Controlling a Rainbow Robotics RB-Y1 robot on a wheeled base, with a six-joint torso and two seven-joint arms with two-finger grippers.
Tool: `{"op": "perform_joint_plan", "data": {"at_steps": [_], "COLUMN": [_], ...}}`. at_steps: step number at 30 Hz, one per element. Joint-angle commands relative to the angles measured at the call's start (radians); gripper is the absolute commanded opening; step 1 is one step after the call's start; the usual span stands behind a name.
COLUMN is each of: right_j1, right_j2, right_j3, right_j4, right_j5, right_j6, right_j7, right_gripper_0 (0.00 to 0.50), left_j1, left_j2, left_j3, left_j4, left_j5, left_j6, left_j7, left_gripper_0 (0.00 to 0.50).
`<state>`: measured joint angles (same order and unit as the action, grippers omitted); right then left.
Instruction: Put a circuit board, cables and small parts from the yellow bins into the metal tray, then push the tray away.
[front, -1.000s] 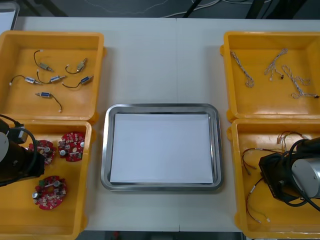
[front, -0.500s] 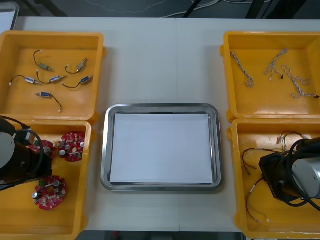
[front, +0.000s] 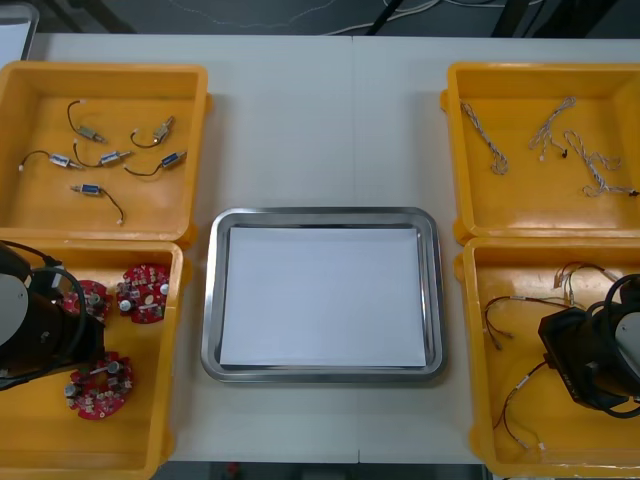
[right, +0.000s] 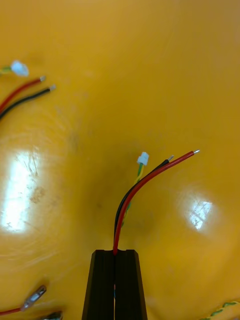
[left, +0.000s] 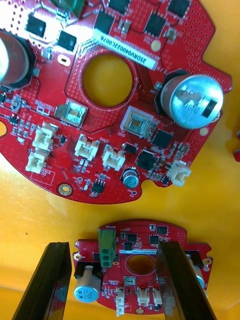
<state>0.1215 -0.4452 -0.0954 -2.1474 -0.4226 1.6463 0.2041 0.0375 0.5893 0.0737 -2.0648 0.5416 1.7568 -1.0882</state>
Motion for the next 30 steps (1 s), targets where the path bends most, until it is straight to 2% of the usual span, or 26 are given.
{"op": "perform_joint_plan", "data": {"at_steps": [1, 9, 14, 22, 26, 27, 28, 29, 30], "right_j1": [0.007, -0.006, -0.045, -0.088, -0.089, -0.088, -0.088, -0.088, -0.088], "right_j2": [-0.053, -0.093, -0.115, -0.136, -0.139, -0.141, -0.144, -0.144, -0.147], "right_j3": [-0.093, -0.141, -0.159, -0.164, -0.164, -0.164, -0.164, -0.164, -0.164], "right_j4": [-0.037, -0.017, 0.046, 0.11, 0.112, 0.112, 0.112, 0.112, 0.112], "right_j5": [-0.051, -0.078, -0.09, -0.096, -0.096, -0.096, -0.096, -0.096, -0.096], "right_j6": [0.01, 0.024, 0.026, 0.026, 0.026, 0.026, 0.029, 0.029, 0.033], "right_j7": [0.017, 0.051, 0.063, 0.072, 0.072, 0.074, 0.075, 0.077, 0.083], "right_gripper_0": [0.0, 0.0, 0.0, 0.0, 0.0, 0.019, 0.109, 0.144, 0.259], "left_j1": [0.045, 0.067, 0.085, 0.087, 0.085, 0.085, 0.085, 0.085, 0.085], "left_j2": [0.018, 0.017, 0.017, 0.004, -0.008, -0.009, -0.011, -0.011, -0.011], "left_j3": [-0.005, -0.005, -0.006, -0.012, -0.014, -0.014, -0.014, -0.015, -0.015], "left_j4": [-0.032, -0.032, -0.032, -0.026, -0.017, -0.014, -0.009, -0.008, -0.008], "left_j5": [0.0, 0.004, 0.003, -0.011, -0.017, -0.017, -0.019, -0.019, -0.017], "left_j6": [-0.028, -0.048, -0.071, -0.074, -0.08, -0.082, -0.085, -0.085, -0.085], "left_j7": [-0.098, -0.107, -0.113, -0.119, -0.124, -0.125, -0.128, -0.128, -0.13], "left_gripper_0": [0.493, 0.47, 0.454, 0.38, 0.366, 0.361, 0.354, 0.353, 0.351]}}
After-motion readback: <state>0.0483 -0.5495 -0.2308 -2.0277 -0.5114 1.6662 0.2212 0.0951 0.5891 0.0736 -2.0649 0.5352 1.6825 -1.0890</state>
